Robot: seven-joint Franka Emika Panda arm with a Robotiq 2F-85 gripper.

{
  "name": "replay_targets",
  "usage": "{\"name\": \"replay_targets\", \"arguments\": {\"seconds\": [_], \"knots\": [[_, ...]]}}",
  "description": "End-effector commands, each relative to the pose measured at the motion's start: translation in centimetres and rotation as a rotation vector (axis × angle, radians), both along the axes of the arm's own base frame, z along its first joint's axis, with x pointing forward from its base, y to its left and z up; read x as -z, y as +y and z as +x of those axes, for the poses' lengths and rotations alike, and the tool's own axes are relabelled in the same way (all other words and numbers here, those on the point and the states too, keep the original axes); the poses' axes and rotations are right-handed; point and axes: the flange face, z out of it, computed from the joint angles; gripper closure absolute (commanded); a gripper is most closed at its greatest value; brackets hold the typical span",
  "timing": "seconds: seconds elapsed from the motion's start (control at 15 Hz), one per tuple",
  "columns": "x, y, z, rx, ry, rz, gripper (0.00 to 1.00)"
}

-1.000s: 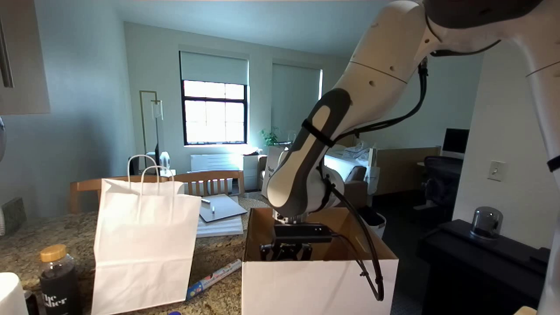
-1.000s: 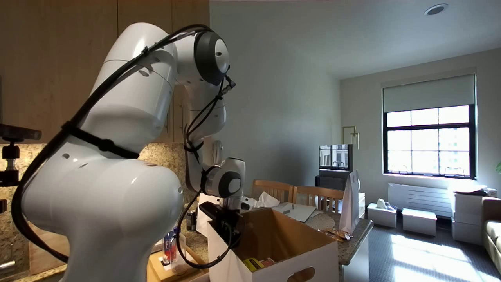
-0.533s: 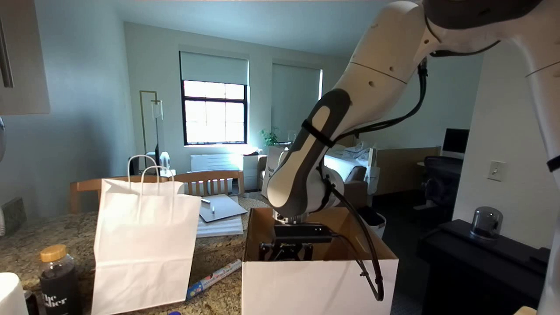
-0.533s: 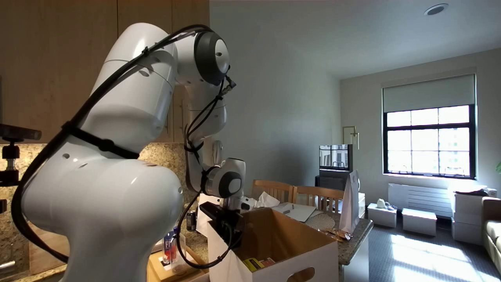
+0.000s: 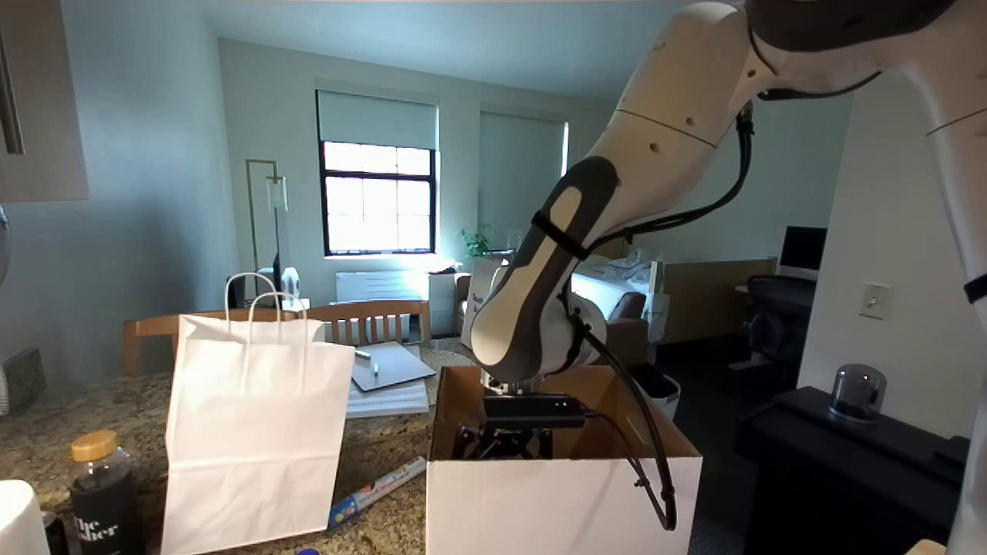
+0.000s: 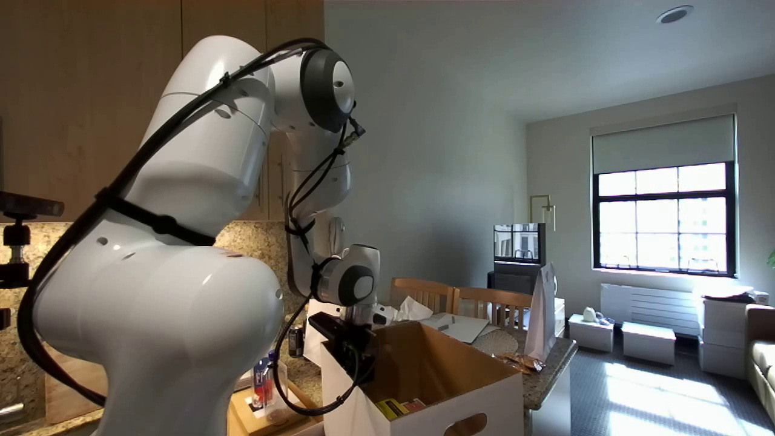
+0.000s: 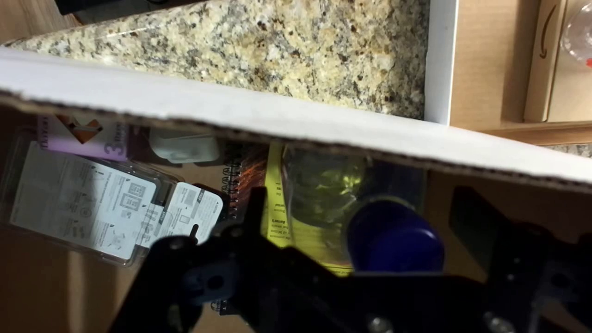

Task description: Remove two bottles from the box

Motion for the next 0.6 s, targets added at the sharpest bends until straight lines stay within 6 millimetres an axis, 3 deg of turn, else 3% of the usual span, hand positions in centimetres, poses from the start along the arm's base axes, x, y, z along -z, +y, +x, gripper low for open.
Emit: {"name": "replay_targets", "arguments": {"seconds": [0.0, 0.53], "knots": [[-0.20, -0.51, -0.41, -0.001, 0.011, 0.011, 0.00], [-0.85, -0.63, -0.83, 0.002, -0.005, 0.009, 0.00]]}}
